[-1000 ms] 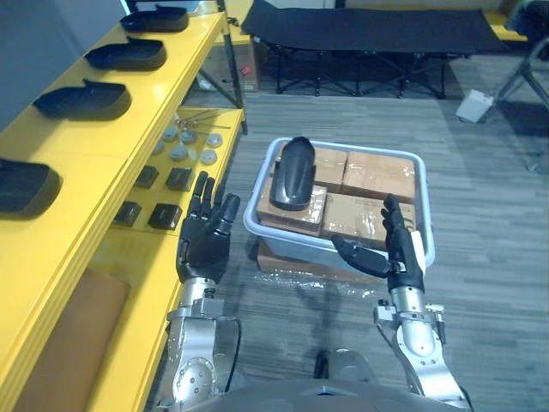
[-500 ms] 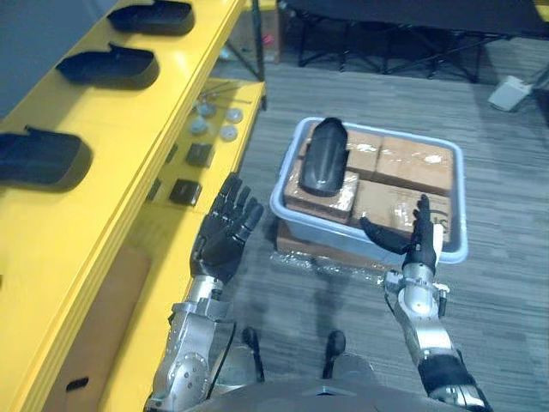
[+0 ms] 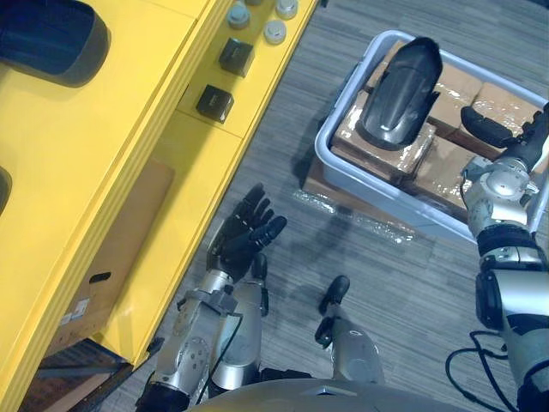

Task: Walk over and take three plastic housings, then place them on the shelf

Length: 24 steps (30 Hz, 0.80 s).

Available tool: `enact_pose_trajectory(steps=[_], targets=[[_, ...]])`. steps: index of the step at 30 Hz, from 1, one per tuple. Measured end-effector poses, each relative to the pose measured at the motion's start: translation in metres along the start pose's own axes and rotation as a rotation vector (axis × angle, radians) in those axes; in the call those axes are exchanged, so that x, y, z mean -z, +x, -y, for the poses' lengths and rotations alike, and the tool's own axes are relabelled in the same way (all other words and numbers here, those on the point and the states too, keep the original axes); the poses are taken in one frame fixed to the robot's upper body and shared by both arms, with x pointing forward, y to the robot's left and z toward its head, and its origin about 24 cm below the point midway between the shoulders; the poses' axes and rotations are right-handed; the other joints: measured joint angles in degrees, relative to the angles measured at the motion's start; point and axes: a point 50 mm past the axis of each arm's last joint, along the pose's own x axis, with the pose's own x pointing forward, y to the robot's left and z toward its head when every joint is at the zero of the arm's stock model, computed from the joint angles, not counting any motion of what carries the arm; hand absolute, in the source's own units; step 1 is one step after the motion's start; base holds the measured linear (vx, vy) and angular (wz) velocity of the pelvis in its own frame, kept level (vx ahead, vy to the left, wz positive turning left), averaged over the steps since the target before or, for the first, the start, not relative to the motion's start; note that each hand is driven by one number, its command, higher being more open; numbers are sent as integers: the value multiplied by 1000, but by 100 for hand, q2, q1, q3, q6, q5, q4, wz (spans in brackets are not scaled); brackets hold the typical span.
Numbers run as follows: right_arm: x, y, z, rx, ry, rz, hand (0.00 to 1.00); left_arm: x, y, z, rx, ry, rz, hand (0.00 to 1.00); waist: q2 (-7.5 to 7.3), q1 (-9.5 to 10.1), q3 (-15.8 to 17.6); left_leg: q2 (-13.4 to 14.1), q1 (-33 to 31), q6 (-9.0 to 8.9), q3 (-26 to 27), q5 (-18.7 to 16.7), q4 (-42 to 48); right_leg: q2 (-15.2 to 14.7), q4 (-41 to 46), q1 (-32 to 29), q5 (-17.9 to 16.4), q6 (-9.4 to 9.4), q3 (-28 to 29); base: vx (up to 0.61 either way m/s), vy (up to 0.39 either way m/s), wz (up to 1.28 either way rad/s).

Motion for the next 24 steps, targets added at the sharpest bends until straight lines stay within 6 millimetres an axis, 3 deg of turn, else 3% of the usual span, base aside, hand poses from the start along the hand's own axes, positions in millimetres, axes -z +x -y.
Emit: enact_pose_trajectory(steps=[2,6,9,20,24], targets=[[-5,6,6,16,-16,-31,100,8,2,-2,-3,-5,-29,100,134,62,122,1,-108,51,-12,-62,156,-7,74,-70,-2,-1,-18,-83,38,-1],[-34,19,21,58,-37,-32,100,25,2,-9,-36,-5,-77,100,421,246,311,31,-542,109,-11,-125,497,-89,303,-443,-85,-105,-60,-121,67,-4],[-54,23,24,62,-56,6,100,36,-3,-18,-98,-1,-110,100,511,424,389,81,-748,112,-43,-127,619,-129,409,-597,-105,-138,-318,-87,11,-3],[-133,12,-6,126,-159,341,100,45,-14,-36,-220,72,-94,100,602,630,444,90,-948,88,-215,-85,627,-269,944,-875,-301,-217,-676,-18,-10,7],[-150,9,-1,191,-229,451,100,44,-16,-38,-229,70,-88,100,562,631,469,113,-865,68,-264,-107,691,-324,1268,-864,-465,-265,-734,-3,-4,4]])
